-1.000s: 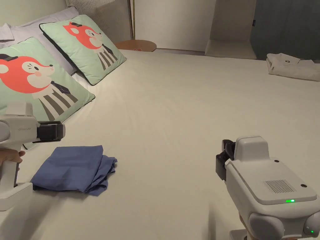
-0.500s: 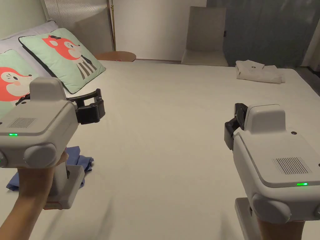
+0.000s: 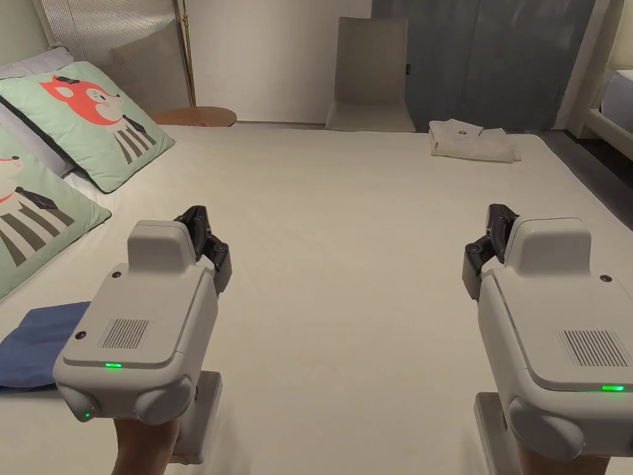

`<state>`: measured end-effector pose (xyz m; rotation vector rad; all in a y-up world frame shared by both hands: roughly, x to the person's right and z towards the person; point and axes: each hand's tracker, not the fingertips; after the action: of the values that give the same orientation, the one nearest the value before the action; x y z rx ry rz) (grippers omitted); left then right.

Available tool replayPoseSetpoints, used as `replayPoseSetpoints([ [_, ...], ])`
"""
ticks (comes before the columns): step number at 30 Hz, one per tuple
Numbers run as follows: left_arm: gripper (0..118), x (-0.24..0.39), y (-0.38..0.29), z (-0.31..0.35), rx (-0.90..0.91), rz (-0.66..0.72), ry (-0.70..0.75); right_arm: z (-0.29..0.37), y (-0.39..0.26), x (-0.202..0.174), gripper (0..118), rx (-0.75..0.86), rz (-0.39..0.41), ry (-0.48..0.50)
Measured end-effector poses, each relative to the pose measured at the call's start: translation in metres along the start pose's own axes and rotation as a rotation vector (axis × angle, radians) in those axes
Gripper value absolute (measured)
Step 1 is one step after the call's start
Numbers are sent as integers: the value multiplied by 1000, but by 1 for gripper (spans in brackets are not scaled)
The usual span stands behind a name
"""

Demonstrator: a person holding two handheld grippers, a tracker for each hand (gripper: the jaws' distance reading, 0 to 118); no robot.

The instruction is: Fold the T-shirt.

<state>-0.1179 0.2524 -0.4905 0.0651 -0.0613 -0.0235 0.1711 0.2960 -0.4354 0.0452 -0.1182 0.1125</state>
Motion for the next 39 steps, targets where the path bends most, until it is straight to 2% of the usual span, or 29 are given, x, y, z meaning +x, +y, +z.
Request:
replayPoseSetpoints([
  [33,1,3,7,-6,-4,14,-4,-10,0,4,1,-8,-3,-19],
  [36,1,1,5,-8,-9,19,-5,-11,-2,3,18,-15,5,-25],
  [38,6,1,4,-9,-10,20,-4,-12,-2,3,41,-19,3,-24],
  [39,9,0,4,-9,-9,16,-3,-12,-3,3,47,-22,-2,-22],
])
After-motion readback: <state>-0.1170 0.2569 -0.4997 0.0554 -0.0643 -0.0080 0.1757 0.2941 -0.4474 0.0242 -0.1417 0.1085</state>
